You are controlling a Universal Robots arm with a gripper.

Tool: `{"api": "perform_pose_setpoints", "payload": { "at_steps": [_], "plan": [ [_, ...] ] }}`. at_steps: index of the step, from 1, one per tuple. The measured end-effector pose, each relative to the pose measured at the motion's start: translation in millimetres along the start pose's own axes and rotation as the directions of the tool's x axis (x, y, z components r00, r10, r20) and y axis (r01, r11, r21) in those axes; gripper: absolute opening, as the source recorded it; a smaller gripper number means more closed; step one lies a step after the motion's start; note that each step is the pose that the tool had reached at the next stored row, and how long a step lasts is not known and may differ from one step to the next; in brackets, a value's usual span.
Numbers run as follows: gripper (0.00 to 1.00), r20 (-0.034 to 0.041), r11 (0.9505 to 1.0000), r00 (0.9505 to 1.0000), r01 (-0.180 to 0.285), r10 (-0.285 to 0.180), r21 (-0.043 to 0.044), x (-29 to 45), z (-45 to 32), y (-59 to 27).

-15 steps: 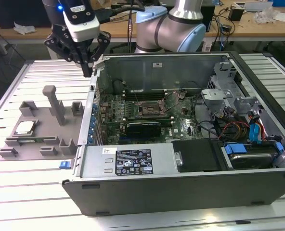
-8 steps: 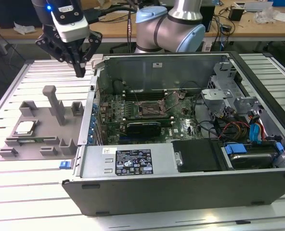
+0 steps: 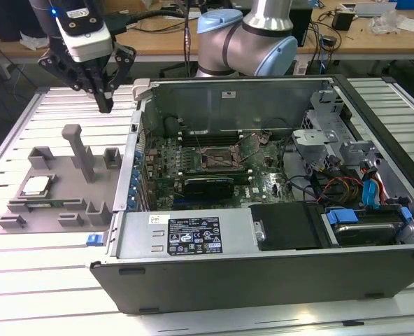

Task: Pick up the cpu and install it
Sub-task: 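Reach for the cpu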

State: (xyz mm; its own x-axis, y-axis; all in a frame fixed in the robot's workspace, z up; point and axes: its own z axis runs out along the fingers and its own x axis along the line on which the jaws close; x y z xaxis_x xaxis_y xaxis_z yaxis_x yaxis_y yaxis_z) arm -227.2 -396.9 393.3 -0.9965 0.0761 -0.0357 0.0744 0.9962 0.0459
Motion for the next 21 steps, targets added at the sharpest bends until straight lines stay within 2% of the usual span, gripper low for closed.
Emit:
{"api": "perform_pose_setpoints", "payload": {
  "at_steps": [7,9,11,14,19,21],
  "plan": [
    [0.11,0.0003,1.0000,1.0000,0.000,0.000,-0.0001,17.1,0.3,-0.9],
    [0.11,0.0005,1.0000,1.0000,0.000,0.000,-0.0001,25.9,0.9,-0.7],
    [0.11,0.0005,1.0000,1.0000,0.000,0.000,0.0000,30.2,1.3,-0.3],
    [0.11,0.0013,1.0000,1.0000,0.000,0.000,-0.0001,44.7,2.2,1.4],
    [0.11,0.0014,1.0000,1.0000,0.000,0.000,-0.0001,61.0,4.0,5.9],
    [0.11,0.0014,1.0000,1.0000,0.000,0.000,-0.0002,64.8,4.5,7.3]
  ]
}}
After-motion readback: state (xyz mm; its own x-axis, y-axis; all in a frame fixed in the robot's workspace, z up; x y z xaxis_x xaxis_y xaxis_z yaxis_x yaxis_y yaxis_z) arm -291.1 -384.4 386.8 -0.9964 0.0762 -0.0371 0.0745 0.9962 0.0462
